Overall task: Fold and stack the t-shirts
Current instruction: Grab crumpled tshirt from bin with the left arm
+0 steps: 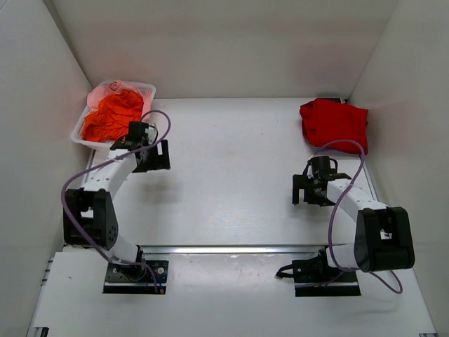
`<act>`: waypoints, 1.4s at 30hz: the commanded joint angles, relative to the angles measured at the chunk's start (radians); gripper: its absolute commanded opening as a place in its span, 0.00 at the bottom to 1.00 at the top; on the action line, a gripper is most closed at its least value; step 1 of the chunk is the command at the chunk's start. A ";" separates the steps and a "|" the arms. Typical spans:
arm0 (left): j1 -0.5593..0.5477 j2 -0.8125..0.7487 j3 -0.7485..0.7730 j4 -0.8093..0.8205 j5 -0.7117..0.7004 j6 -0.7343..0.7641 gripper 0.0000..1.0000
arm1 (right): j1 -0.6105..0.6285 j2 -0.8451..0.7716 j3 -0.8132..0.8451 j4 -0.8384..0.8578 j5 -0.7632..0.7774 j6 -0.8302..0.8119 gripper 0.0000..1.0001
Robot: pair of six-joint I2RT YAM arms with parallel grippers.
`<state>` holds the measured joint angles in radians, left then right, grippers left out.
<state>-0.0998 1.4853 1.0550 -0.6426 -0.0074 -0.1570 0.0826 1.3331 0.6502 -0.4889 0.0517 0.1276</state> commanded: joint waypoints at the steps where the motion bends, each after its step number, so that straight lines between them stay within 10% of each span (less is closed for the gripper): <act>1: 0.058 0.070 0.117 0.038 0.109 -0.091 0.99 | -0.009 -0.014 -0.018 0.001 -0.039 0.001 0.99; 5: 0.048 0.217 0.420 -0.002 0.012 -0.078 0.99 | -0.003 -0.044 -0.035 0.012 -0.036 0.007 0.99; 7: 0.054 0.288 0.575 -0.040 -0.032 -0.082 0.35 | -0.012 -0.055 -0.037 0.007 -0.033 0.007 0.99; 10: 0.066 0.393 0.797 -0.069 -0.086 -0.111 0.35 | -0.003 -0.066 -0.035 0.013 -0.039 0.006 0.99; 17: 0.198 0.728 1.232 -0.178 -0.100 -0.186 0.74 | 0.005 -0.066 -0.040 0.019 -0.046 0.001 0.99; 29: 0.299 0.820 1.096 0.026 -0.342 -0.116 0.80 | -0.014 -0.058 -0.040 0.018 -0.042 0.006 0.99; 36: 0.293 1.068 1.388 -0.107 -0.371 -0.079 0.87 | -0.030 -0.052 -0.035 0.022 -0.072 0.007 0.99; 41: 0.295 1.165 1.456 -0.120 -0.336 -0.076 0.80 | -0.030 -0.051 -0.038 0.021 -0.072 0.007 0.99; 42: 0.298 1.167 1.450 -0.120 -0.333 -0.079 0.50 | -0.027 -0.051 -0.041 0.015 -0.069 0.013 0.99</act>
<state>0.1932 2.6762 2.4832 -0.7174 -0.3473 -0.2504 0.0574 1.2865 0.6205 -0.4816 0.0025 0.1295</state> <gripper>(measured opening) 0.750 0.992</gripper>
